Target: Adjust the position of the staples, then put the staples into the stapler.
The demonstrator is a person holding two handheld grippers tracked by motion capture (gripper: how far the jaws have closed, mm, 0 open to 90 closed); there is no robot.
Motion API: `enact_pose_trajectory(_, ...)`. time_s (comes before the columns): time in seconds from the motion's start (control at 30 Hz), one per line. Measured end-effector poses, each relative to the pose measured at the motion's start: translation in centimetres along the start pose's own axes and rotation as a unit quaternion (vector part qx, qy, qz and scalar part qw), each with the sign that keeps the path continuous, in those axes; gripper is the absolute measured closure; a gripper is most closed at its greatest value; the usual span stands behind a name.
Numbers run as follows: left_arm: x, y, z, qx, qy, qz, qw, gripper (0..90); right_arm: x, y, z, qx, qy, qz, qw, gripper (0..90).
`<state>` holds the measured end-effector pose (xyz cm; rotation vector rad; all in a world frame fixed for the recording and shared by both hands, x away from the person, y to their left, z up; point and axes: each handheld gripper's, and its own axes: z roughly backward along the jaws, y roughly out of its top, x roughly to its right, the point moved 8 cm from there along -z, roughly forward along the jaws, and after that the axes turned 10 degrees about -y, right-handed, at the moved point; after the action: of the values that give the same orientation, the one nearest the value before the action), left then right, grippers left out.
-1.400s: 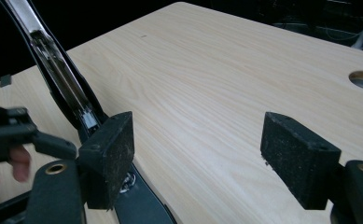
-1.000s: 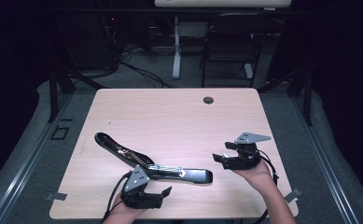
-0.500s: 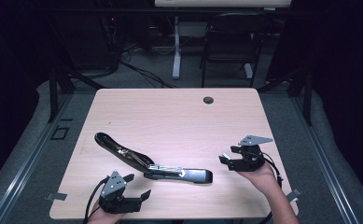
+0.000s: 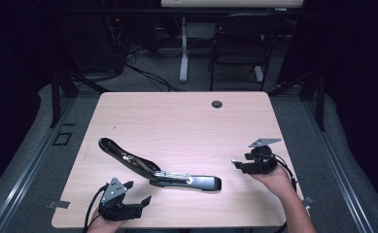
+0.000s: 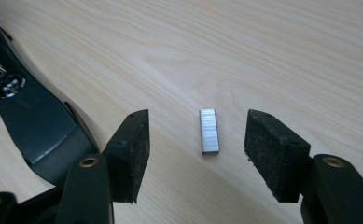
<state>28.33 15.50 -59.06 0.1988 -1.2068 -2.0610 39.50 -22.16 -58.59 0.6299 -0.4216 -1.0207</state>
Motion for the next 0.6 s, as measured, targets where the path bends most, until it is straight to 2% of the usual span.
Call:
enact_pose_trajectory(0.1,-0.32,-0.08,0.02,0.002,0.007,0.008,0.9999,16.2,0.42,0.09,-0.15,-0.014,-0.003,-0.004,0.9999,41.0)
enact_pose_trajectory(0.33,-0.61,-0.06,0.04,0.004,0.004,0.019,0.9998,16.2,0.8,0.39,-0.65,-0.029,-0.004,-0.005,0.9996,42.5)
enact_pose_trajectory(0.6,-0.8,0.06,0.03,0.01,0.003,0.022,0.9997,16.2,1.07,0.95,-0.82,-0.044,-0.007,-0.003,0.999,45.1)
